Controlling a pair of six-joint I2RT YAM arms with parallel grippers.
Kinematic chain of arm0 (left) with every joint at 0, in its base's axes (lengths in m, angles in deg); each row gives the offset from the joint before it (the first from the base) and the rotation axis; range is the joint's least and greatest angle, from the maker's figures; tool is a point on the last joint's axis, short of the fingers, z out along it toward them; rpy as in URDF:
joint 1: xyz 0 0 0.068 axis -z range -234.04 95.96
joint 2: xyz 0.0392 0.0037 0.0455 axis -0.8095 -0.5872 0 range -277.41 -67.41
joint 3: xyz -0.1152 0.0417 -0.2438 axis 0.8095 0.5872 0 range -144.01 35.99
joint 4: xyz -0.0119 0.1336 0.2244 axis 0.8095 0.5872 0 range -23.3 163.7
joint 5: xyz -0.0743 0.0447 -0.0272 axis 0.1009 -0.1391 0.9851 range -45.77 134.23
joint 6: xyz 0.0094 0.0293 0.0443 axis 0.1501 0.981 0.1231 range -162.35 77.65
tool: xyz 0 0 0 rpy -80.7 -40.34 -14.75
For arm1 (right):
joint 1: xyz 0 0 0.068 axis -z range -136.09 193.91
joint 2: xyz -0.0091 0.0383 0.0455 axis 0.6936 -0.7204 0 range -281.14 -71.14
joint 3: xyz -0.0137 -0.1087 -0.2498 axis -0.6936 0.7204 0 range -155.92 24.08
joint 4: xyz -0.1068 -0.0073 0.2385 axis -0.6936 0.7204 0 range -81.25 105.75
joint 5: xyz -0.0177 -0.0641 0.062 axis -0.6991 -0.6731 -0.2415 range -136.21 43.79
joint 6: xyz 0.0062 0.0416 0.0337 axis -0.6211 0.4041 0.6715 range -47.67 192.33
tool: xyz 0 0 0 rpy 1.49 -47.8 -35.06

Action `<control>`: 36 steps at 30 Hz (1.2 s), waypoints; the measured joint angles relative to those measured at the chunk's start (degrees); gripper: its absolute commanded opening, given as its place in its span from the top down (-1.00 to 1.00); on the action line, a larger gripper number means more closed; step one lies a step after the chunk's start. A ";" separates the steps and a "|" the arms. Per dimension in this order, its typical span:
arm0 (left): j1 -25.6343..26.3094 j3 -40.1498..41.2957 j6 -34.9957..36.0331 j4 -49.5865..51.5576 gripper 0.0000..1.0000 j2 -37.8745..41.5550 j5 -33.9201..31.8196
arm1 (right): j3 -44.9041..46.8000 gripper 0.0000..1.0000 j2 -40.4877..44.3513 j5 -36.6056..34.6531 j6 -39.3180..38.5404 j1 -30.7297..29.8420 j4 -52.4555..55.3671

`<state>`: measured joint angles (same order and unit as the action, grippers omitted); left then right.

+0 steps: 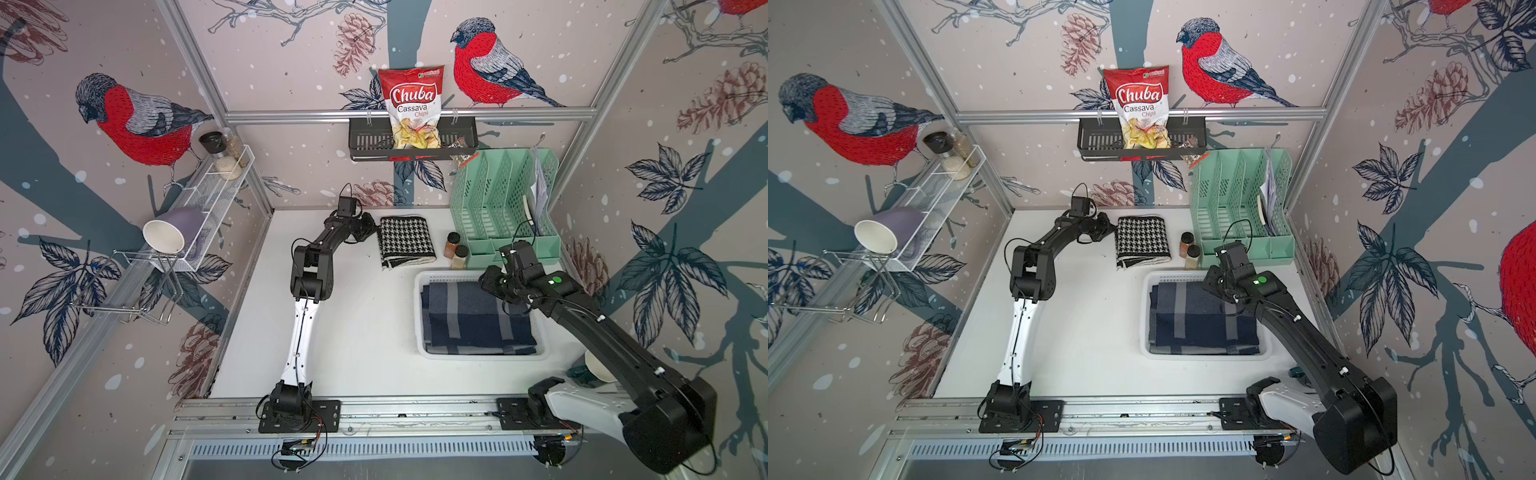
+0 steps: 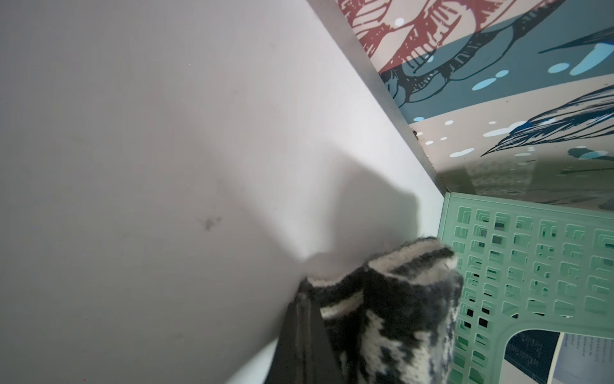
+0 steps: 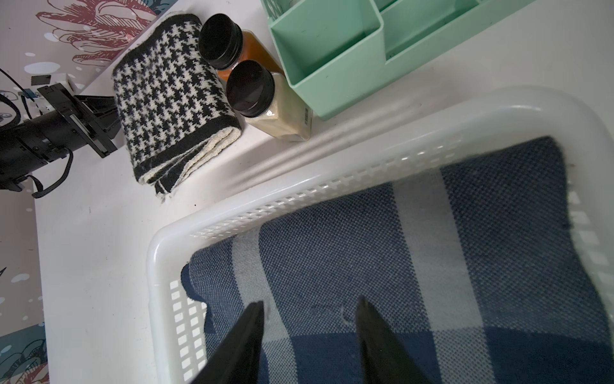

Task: Put the folded scarf in the basket
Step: Move the scarf to the center of the board.

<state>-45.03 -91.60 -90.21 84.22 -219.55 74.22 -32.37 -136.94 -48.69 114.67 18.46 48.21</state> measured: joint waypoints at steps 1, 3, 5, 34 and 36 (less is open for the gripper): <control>-0.02 0.22 -0.13 -0.20 1.00 0.11 -0.07 | 0.00 -0.01 -0.04 0.00 0.00 0.00 0.00; -0.07 0.68 -0.17 -0.57 1.00 0.35 -0.22 | 0.00 -0.01 -0.15 0.02 -0.02 0.00 -0.02; -0.13 1.77 -0.33 -1.05 1.00 0.98 -0.55 | 0.00 -0.01 -0.31 0.02 -0.02 0.00 -0.02; -8.59 58.77 -11.87 -15.47 1.00 37.00 -13.62 | -0.28 -0.01 -2.08 3.69 -0.46 -2.27 -2.54; -9.05 61.70 -12.48 -15.47 1.00 39.74 -14.71 | -0.37 -0.01 -2.12 4.07 -0.48 -2.56 -2.56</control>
<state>-54.08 -29.89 -102.69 68.74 -179.81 59.51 -32.74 -139.06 -44.63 114.19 15.90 45.66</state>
